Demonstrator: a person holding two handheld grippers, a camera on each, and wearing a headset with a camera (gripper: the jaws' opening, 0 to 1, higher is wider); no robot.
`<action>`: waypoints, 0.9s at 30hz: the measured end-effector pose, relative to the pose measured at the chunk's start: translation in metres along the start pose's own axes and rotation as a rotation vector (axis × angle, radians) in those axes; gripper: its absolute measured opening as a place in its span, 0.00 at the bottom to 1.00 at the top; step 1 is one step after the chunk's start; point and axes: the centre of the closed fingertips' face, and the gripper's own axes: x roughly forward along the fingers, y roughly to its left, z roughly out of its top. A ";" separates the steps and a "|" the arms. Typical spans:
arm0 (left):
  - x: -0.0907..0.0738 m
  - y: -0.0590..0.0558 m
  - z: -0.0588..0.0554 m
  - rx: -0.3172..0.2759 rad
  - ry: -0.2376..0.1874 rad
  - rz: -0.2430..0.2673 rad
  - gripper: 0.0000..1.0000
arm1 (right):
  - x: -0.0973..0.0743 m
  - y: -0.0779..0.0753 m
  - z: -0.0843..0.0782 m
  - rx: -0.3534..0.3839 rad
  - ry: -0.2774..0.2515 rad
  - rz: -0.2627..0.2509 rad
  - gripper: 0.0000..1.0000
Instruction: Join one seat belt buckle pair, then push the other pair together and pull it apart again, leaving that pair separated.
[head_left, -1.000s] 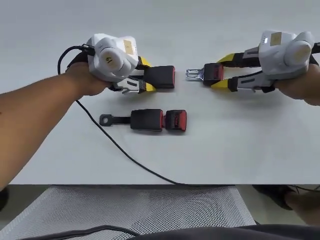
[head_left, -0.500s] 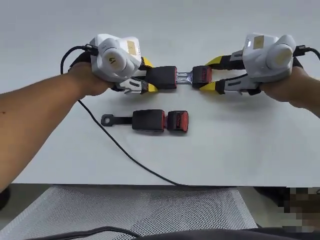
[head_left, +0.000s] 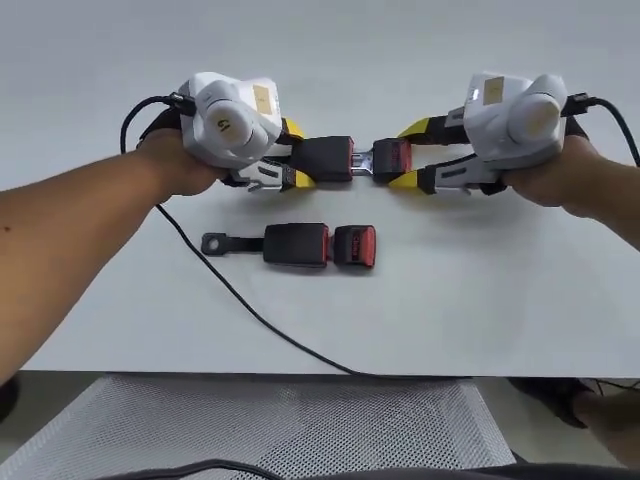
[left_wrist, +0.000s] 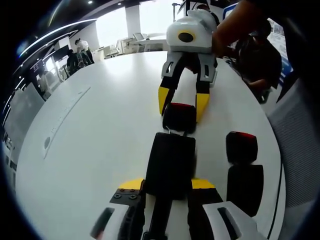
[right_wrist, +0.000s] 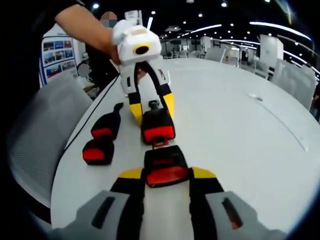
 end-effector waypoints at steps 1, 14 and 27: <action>0.000 0.000 0.000 -0.001 0.000 0.000 0.33 | 0.001 0.000 0.001 0.001 0.002 0.000 0.33; 0.000 0.000 0.000 0.004 0.002 -0.002 0.33 | 0.010 0.008 0.009 0.033 0.010 -0.011 0.33; 0.001 0.000 0.001 0.002 -0.005 -0.002 0.32 | 0.011 0.010 0.009 0.067 0.019 -0.053 0.33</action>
